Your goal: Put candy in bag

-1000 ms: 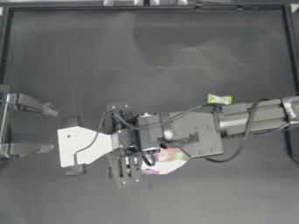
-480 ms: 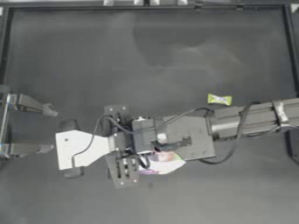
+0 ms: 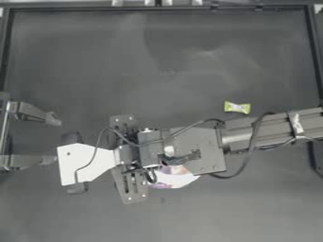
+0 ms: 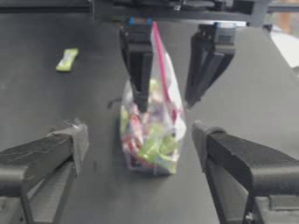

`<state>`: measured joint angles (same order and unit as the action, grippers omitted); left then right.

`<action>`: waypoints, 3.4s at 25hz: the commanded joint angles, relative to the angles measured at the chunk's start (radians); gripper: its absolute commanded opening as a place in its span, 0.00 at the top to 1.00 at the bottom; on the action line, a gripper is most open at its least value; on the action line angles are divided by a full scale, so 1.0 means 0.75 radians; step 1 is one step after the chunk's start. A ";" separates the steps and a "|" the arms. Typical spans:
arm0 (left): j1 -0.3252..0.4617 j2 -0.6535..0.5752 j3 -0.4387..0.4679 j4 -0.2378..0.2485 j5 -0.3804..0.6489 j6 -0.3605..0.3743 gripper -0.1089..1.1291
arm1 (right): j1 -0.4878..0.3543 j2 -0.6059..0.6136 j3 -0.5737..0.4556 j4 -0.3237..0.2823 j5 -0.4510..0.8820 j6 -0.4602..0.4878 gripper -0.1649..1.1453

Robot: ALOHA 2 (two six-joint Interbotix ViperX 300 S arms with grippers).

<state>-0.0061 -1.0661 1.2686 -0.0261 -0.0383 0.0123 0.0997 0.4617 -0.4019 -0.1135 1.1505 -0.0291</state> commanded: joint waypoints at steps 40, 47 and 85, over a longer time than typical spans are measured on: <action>0.002 0.006 -0.002 -0.035 -0.008 -0.002 0.10 | 0.025 -0.018 -0.031 -0.006 0.000 -0.006 0.72; 0.002 0.006 0.002 -0.041 -0.004 -0.002 0.10 | 0.022 -0.047 -0.018 -0.033 0.002 -0.025 0.79; -0.055 0.444 -0.102 -0.086 -0.223 0.000 0.10 | 0.022 -0.348 0.395 -0.086 -0.325 0.100 0.80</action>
<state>-0.0460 -0.7762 1.2272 -0.0890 -0.1841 0.0107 0.1150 0.2531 -0.1028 -0.1641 0.9219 0.0414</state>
